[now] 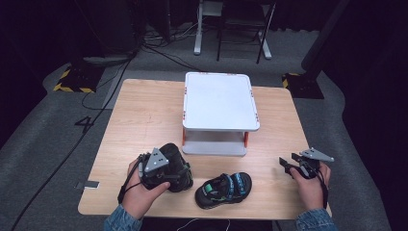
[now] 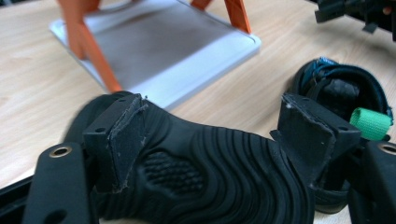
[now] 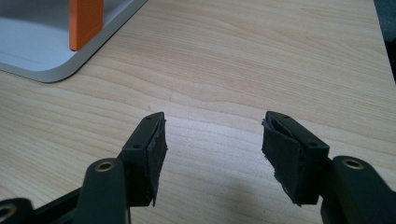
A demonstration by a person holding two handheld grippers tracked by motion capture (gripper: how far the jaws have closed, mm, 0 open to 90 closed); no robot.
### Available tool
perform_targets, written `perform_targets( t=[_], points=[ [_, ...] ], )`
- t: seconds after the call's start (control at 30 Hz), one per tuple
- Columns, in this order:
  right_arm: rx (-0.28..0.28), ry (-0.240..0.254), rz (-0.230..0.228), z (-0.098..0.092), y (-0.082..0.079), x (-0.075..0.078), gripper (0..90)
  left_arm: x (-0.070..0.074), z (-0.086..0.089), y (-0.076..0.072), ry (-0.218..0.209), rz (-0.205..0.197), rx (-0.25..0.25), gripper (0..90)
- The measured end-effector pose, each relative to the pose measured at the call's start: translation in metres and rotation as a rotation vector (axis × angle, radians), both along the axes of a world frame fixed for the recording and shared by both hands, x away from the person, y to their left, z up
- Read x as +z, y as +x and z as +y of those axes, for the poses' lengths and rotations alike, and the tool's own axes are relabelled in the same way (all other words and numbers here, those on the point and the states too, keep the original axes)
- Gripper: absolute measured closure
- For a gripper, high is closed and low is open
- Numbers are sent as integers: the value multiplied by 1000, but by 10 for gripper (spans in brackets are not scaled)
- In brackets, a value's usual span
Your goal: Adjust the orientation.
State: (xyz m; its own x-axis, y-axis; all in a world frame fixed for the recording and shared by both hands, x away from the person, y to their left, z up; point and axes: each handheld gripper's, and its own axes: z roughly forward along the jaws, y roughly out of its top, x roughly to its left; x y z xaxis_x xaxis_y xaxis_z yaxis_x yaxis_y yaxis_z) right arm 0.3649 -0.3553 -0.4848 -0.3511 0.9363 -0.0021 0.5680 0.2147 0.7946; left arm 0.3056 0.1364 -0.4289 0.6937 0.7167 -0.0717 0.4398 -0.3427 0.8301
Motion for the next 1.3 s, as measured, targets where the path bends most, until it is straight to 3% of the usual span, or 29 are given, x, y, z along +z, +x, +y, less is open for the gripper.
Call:
perform_targets(
  t=[0.23,0.47,0.6,0.67,0.7,0.8,0.87,1.07,1.27,1.3],
  points=[
    [39,-11,40,2,4,-7,412,-12,-8,9,-31,49,53,212],
    [43,-7,39,2,4,-8,411,-9,-1,4,33,73,69,237],
    [43,-6,35,1,5,-7,411,-8,12,-2,68,102,86,268],
    [43,-2,40,2,7,-8,410,-13,24,-3,194,85,133,269],
    [45,-3,43,3,9,-9,410,-16,27,-4,214,100,150,251],
    [57,-8,44,9,13,-8,410,-23,41,-5,125,132,169,231],
    [66,-15,42,12,16,-8,409,-24,47,-5,93,151,171,232],
    [80,-22,43,18,20,-7,407,-21,59,-8,76,167,181,232],
    [83,-24,43,19,21,-6,404,-16,80,-9,39,219,211,226],
    [82,-24,46,19,21,-6,404,-13,86,-9,41,234,235,217]
  ],
)
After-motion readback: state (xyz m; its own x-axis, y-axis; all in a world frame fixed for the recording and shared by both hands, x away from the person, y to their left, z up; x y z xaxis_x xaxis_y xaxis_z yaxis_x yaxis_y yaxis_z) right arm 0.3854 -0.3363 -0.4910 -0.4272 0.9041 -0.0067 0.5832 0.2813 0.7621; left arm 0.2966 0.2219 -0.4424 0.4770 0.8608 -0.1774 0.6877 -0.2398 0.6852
